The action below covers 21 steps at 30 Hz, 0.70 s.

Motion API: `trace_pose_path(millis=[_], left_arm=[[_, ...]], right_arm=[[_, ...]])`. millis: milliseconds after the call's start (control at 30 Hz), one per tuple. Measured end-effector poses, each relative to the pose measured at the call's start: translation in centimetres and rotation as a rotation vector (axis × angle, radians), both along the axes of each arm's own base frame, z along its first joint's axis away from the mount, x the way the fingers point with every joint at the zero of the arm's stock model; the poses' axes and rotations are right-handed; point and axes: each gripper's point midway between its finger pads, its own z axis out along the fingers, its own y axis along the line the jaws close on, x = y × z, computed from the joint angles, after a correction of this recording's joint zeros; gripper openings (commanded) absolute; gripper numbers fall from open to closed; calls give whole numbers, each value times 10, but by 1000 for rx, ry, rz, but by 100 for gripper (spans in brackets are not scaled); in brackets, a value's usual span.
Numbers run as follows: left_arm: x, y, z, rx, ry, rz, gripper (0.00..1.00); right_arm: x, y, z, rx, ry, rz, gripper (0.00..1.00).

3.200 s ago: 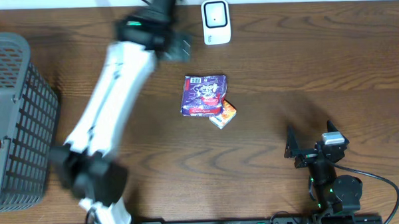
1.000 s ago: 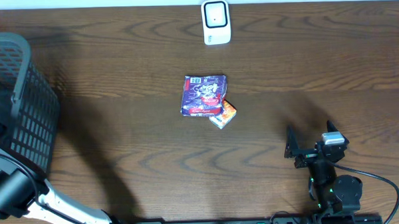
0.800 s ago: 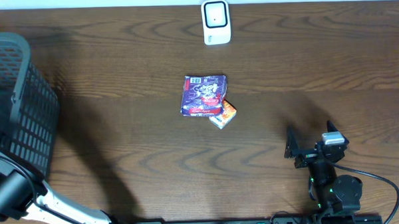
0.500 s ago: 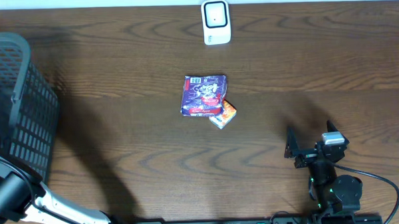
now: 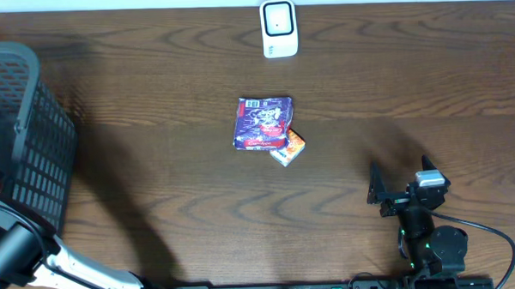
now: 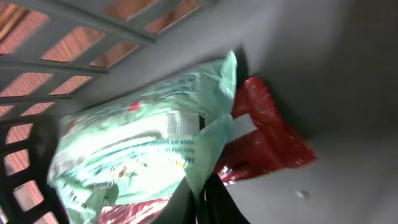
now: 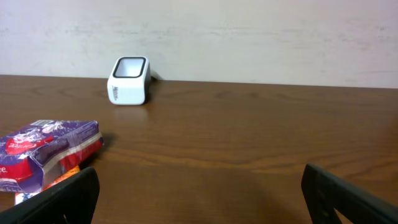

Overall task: Scan the item barcode
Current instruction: 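Reach into the basket and grasp the mint-green wipes pack with left gripper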

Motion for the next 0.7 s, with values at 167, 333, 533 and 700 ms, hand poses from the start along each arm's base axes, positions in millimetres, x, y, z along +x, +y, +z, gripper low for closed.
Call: trace_pose_path(millis=[167, 333, 533, 700], left_arm=[[24, -11, 64, 119, -123, -47, 7], [46, -32, 178, 339, -383, -46, 7], [51, -65, 258, 462, -599, -42, 7], [53, -74, 250, 426, -584, -42, 76]], right_arm=[[0, 0, 0, 0, 0, 0, 99], [0, 0, 0, 0, 0, 0, 99], [0, 0, 0, 0, 0, 0, 99], [0, 0, 0, 0, 0, 0, 99]])
